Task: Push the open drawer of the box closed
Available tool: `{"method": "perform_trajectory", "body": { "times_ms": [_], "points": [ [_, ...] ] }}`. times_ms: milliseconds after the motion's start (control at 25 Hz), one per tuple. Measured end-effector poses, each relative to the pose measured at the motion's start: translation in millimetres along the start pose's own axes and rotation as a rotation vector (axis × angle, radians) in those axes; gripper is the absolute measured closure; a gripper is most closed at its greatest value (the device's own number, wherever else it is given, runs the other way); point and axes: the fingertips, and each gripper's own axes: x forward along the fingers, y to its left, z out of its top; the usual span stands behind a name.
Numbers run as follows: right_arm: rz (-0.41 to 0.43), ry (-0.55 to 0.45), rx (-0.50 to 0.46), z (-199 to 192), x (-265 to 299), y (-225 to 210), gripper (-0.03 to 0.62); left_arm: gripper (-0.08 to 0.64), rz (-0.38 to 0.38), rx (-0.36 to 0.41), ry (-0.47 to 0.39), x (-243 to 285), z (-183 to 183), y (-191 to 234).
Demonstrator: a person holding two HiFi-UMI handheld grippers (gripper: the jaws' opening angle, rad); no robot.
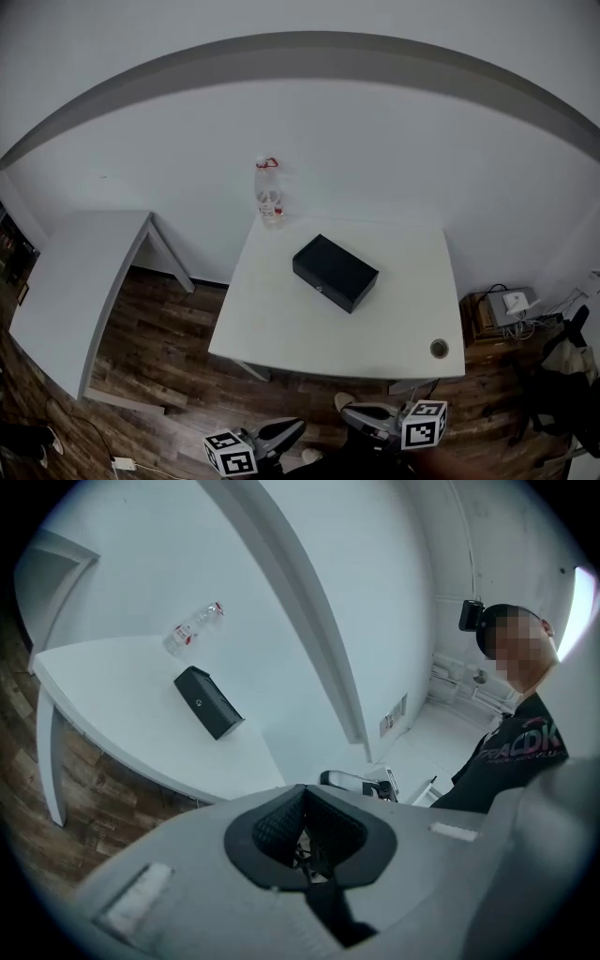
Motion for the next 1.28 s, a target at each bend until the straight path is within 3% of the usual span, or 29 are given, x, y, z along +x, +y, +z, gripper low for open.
{"method": "perform_trajectory", "body": {
  "times_ms": [240,560,1280],
  "points": [
    [0.009,-0.038,-0.006,-5.1,-0.3,19.8,0.588,0.557,0.0,0.035,-0.011,-7.3,9.6,-6.7],
    [0.023,-0.017,-0.026,-4.7,7.6,26.7,0.588,0.557,0.029,-0.002,-0.085,-19.3,18.3,1.7],
    [0.025,-0.009,-0.03,-8.0,3.1,26.8,0.589,0.558,0.034,-0.027,-0.106,-20.1,15.6,4.8]
  ]
}}
